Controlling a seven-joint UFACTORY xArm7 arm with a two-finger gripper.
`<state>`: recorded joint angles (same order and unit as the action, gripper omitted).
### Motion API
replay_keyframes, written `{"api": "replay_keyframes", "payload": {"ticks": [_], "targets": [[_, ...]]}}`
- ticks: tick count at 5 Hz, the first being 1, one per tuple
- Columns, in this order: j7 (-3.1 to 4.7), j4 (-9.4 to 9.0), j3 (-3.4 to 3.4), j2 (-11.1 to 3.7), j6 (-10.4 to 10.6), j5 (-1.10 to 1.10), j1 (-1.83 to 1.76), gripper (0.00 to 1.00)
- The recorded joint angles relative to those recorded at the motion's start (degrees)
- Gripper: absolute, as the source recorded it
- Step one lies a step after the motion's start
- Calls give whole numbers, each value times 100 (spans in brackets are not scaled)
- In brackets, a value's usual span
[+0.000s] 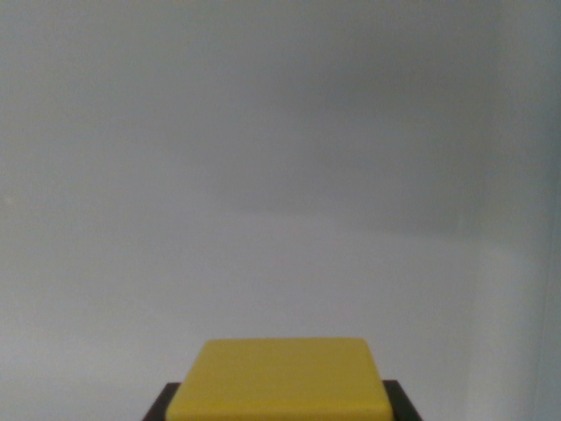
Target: Pick yellow cube
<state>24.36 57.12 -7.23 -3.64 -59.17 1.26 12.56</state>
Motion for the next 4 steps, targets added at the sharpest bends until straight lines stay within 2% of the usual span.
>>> {"api": "replay_keyframes", "payload": {"ticks": [1,2,3,4], "targets": [[-17,158,-2,120,-277,-21,-5,100],[-17,158,-2,120,-277,-21,-5,100],[-33,305,-4,232,-535,-41,-9,100],[-33,305,-4,232,-535,-41,-9,100]]}}
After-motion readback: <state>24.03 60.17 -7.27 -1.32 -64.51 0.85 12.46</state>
